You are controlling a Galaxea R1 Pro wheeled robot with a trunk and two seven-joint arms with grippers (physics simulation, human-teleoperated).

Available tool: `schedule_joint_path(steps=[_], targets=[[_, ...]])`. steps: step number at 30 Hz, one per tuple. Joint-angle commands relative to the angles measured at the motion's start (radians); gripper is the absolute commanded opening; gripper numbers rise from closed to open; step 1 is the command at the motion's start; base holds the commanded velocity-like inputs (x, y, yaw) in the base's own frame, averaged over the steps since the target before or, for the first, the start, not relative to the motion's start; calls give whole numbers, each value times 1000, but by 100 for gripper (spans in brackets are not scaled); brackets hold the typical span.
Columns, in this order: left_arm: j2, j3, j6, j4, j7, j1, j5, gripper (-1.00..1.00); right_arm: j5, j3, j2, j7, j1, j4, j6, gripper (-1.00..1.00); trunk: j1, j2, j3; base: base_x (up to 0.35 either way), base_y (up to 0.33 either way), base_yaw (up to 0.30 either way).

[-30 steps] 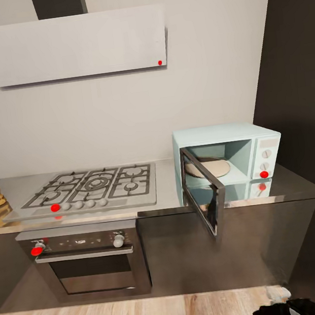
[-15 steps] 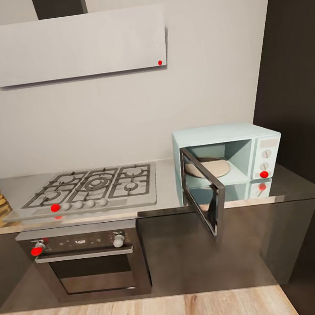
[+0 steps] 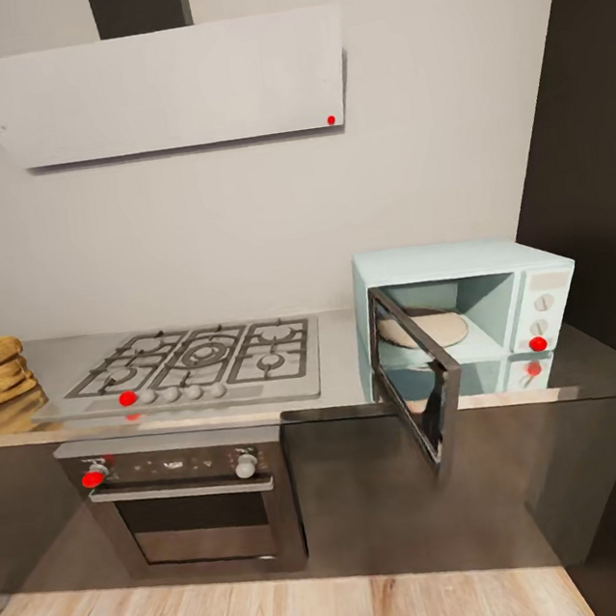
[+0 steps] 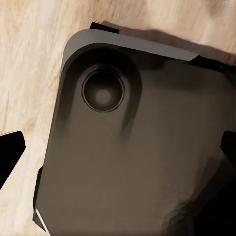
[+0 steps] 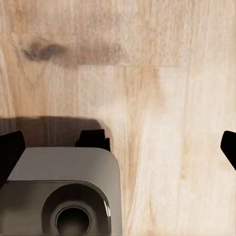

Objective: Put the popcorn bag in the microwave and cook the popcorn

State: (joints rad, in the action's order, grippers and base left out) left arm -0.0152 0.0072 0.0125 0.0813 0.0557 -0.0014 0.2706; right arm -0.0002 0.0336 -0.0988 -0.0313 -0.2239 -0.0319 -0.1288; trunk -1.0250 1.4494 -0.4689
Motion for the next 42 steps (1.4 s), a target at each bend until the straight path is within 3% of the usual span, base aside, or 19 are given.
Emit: schedule_joint_path(steps=[1, 42], targets=[[0, 0, 1, 0, 4, 0, 6, 100, 0, 3, 4, -2, 3, -3, -6, 100, 0, 1, -1, 0, 0, 270], [-4, 2, 1, 0, 4, 0, 9, 100, 3, 3, 10, 11, 8, -3, -10, 100, 0, 1, -1, 0, 0, 272]])
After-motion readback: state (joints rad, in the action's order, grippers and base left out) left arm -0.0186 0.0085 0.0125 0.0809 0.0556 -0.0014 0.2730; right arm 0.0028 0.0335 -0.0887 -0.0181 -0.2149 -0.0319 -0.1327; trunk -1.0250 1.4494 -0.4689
